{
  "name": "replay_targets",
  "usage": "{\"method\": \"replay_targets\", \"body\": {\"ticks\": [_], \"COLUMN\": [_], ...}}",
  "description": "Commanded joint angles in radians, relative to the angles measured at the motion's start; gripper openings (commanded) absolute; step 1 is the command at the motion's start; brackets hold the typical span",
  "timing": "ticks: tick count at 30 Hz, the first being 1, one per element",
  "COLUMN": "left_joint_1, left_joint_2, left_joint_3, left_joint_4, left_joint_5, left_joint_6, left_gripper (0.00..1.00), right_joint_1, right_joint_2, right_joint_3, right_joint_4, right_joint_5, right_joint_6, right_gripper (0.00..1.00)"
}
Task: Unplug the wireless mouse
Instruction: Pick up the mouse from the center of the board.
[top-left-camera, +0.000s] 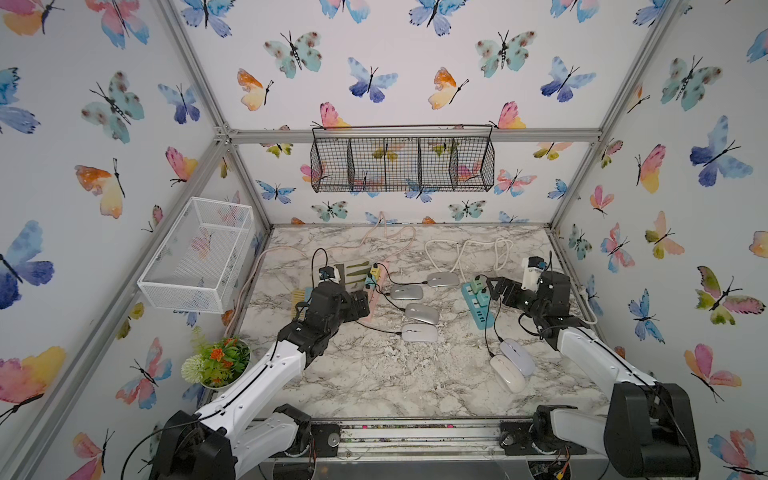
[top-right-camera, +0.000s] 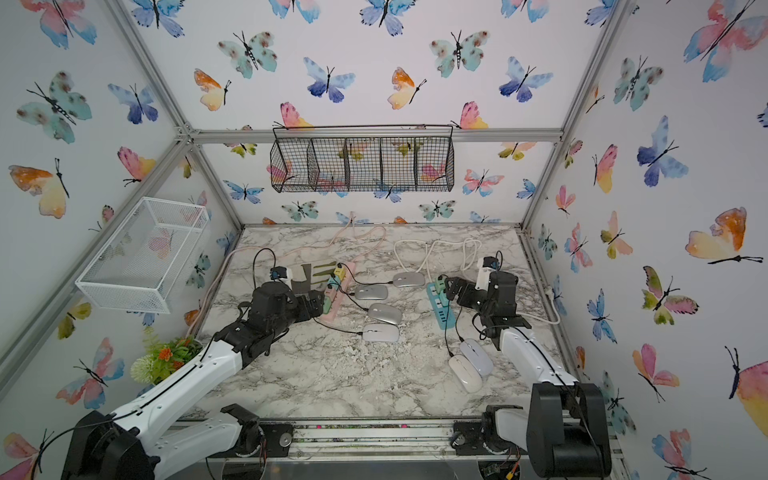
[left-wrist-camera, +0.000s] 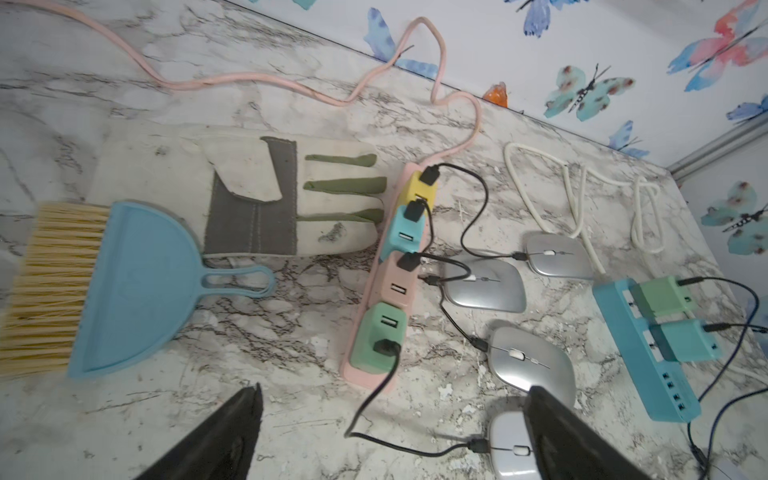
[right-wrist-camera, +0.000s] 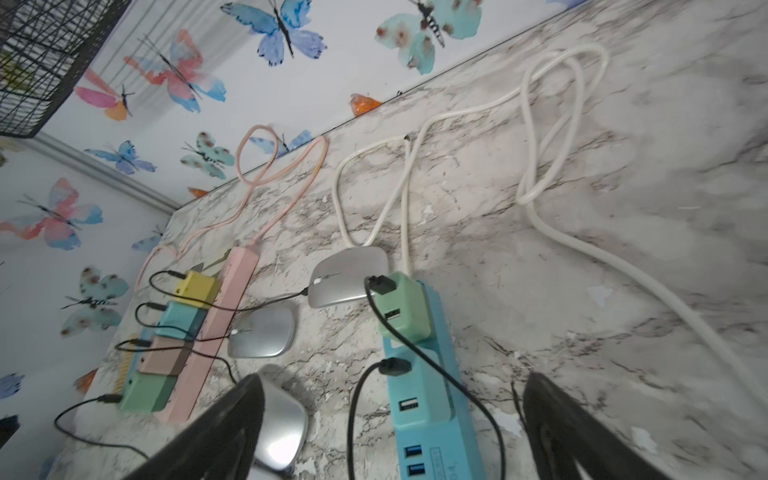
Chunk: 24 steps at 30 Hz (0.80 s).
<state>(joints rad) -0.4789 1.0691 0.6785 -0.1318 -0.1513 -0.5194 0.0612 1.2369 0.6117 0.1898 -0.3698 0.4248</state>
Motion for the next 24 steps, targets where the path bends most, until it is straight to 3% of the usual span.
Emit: {"method": "replay_targets", "body": {"ticks": [1,8,14,17,24], "left_joint_1": [-0.042,-0.064,-0.065,-0.064,-0.061], "left_joint_2": [0.029,0.045,0.023,-0.002,-0.067], "left_joint_3": [0.023,-0.011,-0.040,-0.049,-0.066], "left_joint_4": [0.003,0.029,0.010,0.001,-0.052], "left_joint_5": [-0.015,-0.011,-0.038,-0.044,-0.059], "left_joint_6": [-0.035,-0.076,-0.100,-0.106,-0.134], "left_gripper": [0.98,0.98,0.98,0.98,0.98], "right_joint_1": [0.024,0.171,0.329,0.395,0.437], "right_joint_2": [0.026,0.005,-0.053,-0.066,-0.137], "right_joint_3": [0.010,0.043,0.065,0.090,0.151], "right_joint_4": [0.053,-0.070,-0.190,-0.251,-0.416], "right_joint_5": [-0.145,0.012,0.345,0.446,0.720], "right_joint_6": [-0.014,-0.075,-0.121,-0.145,-0.144], "right_gripper": [0.98,0.98,0.98,0.98,0.98]}}
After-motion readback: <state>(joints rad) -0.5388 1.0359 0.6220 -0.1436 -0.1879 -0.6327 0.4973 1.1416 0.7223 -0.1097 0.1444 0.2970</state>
